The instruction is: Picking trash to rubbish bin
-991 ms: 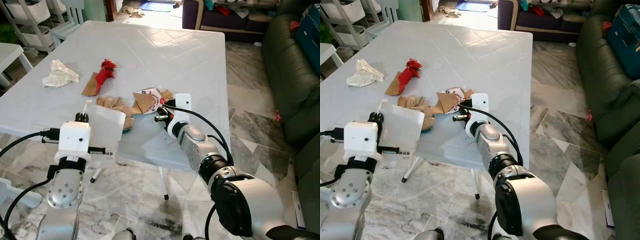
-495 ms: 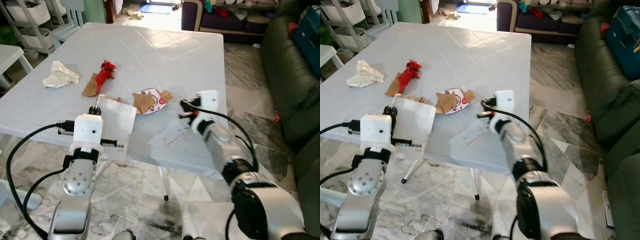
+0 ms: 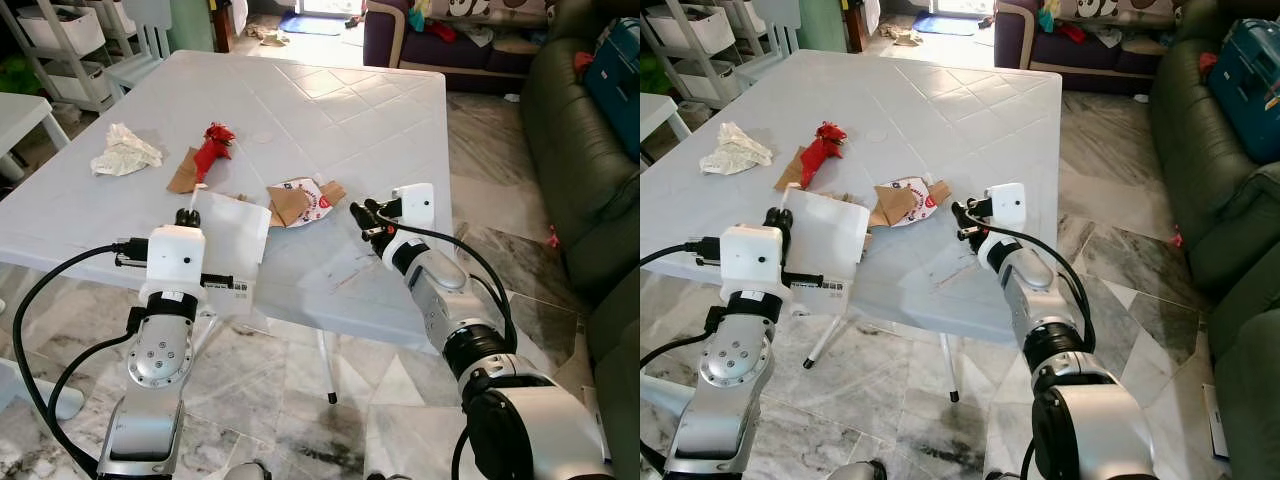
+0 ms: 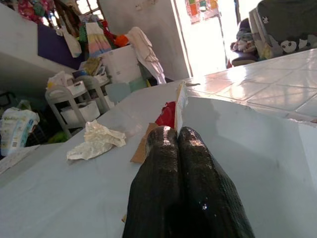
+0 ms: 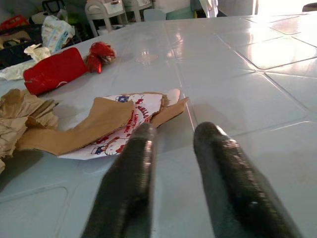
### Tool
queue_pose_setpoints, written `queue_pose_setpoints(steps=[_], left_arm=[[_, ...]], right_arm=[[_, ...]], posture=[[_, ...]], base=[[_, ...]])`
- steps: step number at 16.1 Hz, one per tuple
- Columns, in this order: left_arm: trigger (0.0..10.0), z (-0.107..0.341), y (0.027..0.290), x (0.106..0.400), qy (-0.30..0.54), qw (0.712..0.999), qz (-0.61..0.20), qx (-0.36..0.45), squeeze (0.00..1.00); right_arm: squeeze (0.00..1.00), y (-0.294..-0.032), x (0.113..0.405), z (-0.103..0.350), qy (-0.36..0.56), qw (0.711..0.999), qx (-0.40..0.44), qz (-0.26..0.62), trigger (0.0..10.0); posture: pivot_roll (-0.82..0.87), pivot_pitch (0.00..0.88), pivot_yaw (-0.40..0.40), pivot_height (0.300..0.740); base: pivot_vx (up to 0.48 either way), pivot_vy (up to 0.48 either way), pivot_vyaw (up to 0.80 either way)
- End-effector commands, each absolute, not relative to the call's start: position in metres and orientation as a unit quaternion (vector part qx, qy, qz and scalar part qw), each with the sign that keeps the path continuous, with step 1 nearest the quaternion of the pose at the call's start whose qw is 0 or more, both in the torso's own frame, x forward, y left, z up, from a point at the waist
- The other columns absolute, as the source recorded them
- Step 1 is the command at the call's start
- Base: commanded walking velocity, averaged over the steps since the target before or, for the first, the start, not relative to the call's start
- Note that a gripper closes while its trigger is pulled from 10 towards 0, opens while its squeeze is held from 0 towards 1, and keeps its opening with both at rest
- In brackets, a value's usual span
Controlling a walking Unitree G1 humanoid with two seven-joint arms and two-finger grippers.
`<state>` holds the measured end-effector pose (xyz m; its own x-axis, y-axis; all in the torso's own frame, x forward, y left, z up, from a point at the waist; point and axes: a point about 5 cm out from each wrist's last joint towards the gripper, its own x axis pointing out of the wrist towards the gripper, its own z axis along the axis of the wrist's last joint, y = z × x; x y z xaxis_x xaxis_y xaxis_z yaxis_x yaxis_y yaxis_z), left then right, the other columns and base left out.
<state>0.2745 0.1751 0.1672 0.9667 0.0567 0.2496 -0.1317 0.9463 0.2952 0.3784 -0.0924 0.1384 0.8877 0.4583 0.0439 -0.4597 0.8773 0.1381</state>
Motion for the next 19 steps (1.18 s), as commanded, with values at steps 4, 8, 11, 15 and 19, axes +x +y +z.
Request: queue_pose_setpoints(steps=[4,8,11,15,19], left_arm=[[10.0,0.1669,0.1789,0.2761,-0.116,0.981,0.058,0.146,0.0],[10.0,0.1678,0.1803,0.2787,-0.117,0.981,0.059,0.146,0.0],[10.0,0.1674,0.1812,0.2801,-0.115,0.981,0.061,0.141,0.0],[10.0,0.1673,0.1811,0.2804,-0.114,0.982,0.059,0.14,0.0],[10.0,0.1677,0.181,0.2808,-0.114,0.982,0.056,0.141,0.0]], right_arm=[[1.0,-0.095,0.378,0.1421,-0.019,0.969,0.085,0.231,10.0],[1.0,-0.0949,0.3775,0.143,-0.023,0.969,0.089,0.228,10.0],[1.0,-0.0952,0.3775,0.143,-0.022,0.969,0.09,0.227,10.0],[1.0,-0.0946,0.3773,0.1429,-0.023,0.97,0.091,0.225,10.0],[1.0,-0.0951,0.3763,0.1412,-0.021,0.97,0.091,0.222,10.0]], posture=[[0.14,0.079,-0.025,0.74],[0.14,0.076,-0.02,0.74],[0.14,0.074,-0.019,0.74],[0.14,0.071,-0.015,0.74],[0.14,0.072,-0.013,0.74]], base=[[0.0,0.0,0.0],[0.0,0.0,0.0],[0.0,0.0,0.0],[0.0,0.0,0.0],[0.0,0.326,0.0]])
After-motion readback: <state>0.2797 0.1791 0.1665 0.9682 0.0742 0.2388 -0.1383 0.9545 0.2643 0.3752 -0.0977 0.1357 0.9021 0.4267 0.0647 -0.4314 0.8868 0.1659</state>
